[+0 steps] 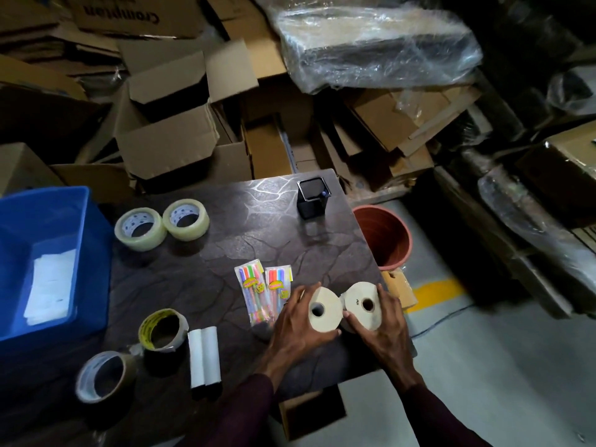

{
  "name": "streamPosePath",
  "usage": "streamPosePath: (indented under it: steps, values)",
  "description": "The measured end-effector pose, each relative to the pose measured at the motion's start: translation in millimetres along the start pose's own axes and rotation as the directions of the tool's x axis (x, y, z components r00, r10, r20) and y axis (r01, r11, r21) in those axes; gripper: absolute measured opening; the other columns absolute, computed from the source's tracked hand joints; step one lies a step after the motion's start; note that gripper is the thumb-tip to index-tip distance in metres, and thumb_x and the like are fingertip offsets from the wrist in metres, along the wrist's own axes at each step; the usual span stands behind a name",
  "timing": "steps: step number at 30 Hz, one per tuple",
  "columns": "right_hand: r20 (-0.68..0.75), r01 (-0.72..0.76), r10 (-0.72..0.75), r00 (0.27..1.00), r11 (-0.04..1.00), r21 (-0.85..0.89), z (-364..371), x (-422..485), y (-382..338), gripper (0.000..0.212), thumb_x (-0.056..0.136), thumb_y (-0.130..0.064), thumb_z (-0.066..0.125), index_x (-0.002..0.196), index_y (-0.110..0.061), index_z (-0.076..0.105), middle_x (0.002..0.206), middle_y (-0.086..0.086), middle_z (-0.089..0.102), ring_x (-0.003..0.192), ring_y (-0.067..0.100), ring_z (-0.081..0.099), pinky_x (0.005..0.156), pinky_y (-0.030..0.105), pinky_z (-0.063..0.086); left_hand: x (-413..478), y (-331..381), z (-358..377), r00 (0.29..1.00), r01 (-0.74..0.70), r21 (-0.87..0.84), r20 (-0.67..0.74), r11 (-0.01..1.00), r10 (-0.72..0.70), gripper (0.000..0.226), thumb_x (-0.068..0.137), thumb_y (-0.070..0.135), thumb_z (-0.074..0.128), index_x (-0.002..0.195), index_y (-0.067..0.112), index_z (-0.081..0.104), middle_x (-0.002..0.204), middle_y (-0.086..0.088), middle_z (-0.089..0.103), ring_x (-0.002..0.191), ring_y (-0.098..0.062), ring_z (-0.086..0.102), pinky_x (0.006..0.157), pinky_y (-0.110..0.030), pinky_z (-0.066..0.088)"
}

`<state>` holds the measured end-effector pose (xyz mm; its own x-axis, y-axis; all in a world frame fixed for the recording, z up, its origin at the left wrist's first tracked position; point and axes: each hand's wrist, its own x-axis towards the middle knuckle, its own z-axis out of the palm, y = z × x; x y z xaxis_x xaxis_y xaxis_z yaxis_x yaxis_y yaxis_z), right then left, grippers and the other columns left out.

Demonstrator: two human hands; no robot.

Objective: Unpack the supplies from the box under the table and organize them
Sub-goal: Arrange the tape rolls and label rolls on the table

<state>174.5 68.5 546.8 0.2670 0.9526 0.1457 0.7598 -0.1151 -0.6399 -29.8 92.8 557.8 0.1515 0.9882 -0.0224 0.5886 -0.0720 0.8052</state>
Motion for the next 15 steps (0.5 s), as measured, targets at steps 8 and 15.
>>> streamPosePath:
  steps: [8, 15]
  values:
    - [-0.025, 0.064, -0.063, 0.998, 0.997, 0.037, 27, 62, -68, 0.097, 0.066, -0.066, 0.068, 0.140, -0.006, 0.050, 0.131, 0.013, 0.058, 0.120, 0.028, 0.055, 0.099, 0.032, 0.044, 60, -21, -86, 0.989, 0.069, -0.030, -0.127, 0.997, -0.072, 0.104, 0.051, 0.061, 0.081, 0.143, 0.035, 0.038, 0.133, 0.013, 0.042, 0.121, -0.004, 0.046, 0.096, -0.017, 0.038]
    - [0.091, 0.094, -0.105, 0.990, 0.989, 0.117, 92, 119, -138, 0.099, 0.065, -0.059, 0.080, 0.146, -0.016, 0.043, 0.137, 0.006, 0.051, 0.123, 0.021, 0.052, 0.098, 0.028, 0.045, 117, -74, -162, 0.954, 0.157, 0.030, -0.263, 0.987, -0.143, 0.104, 0.050, 0.057, 0.082, 0.142, 0.030, 0.040, 0.132, 0.006, 0.043, 0.124, -0.012, 0.046, 0.094, -0.020, 0.036]
